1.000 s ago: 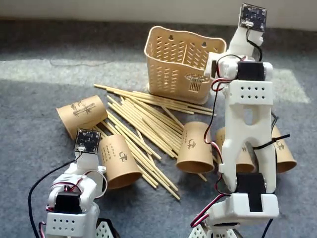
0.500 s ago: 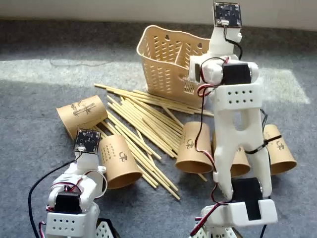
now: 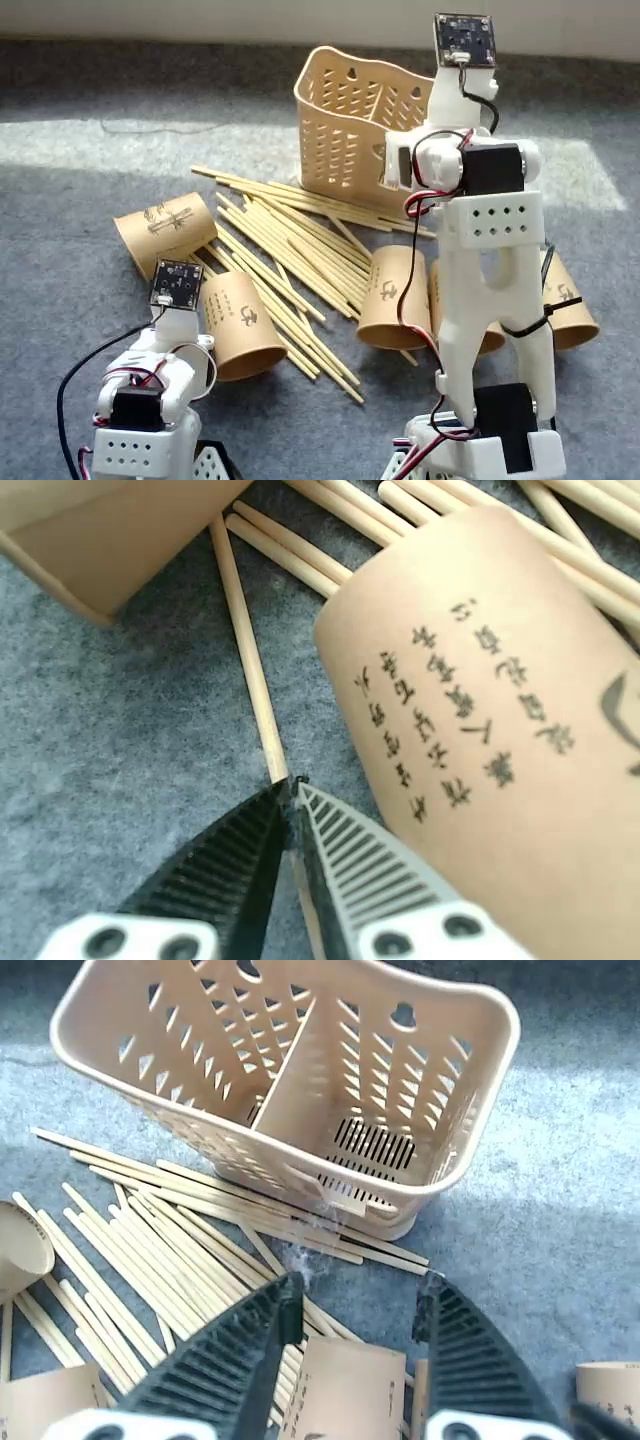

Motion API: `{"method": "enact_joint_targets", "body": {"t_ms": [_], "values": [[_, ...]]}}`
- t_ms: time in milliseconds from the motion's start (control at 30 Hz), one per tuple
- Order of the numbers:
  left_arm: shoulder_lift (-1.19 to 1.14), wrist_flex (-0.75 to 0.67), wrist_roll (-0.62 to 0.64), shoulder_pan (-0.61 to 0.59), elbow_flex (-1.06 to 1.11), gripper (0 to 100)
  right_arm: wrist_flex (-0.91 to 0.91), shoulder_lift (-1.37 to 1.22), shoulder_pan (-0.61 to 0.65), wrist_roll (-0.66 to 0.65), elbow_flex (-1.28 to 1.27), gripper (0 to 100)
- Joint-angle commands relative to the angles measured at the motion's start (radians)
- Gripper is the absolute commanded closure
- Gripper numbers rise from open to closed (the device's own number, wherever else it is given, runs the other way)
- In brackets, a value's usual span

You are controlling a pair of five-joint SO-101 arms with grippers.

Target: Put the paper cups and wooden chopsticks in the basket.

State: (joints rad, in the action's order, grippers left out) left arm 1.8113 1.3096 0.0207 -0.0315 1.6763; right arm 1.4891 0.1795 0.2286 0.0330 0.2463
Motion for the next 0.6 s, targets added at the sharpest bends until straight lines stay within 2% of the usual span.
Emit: {"method": "enact_joint_targets", "body": {"t_ms": [0, 267, 567], "values": [[0.010, 0.005, -0.008, -0.002, 0.019, 99, 0.088, 0.048, -0.030, -0.064, 0.038, 81.2], [0.010, 0.005, -0.008, -0.002, 0.019, 99, 0.228, 0.050, -0.113, -0.192, 0.030, 82.0], [0.010, 0.005, -0.008, -0.002, 0.019, 99, 0.271, 0.214, -0.226, -0.198, -0.064, 82.9]]}}
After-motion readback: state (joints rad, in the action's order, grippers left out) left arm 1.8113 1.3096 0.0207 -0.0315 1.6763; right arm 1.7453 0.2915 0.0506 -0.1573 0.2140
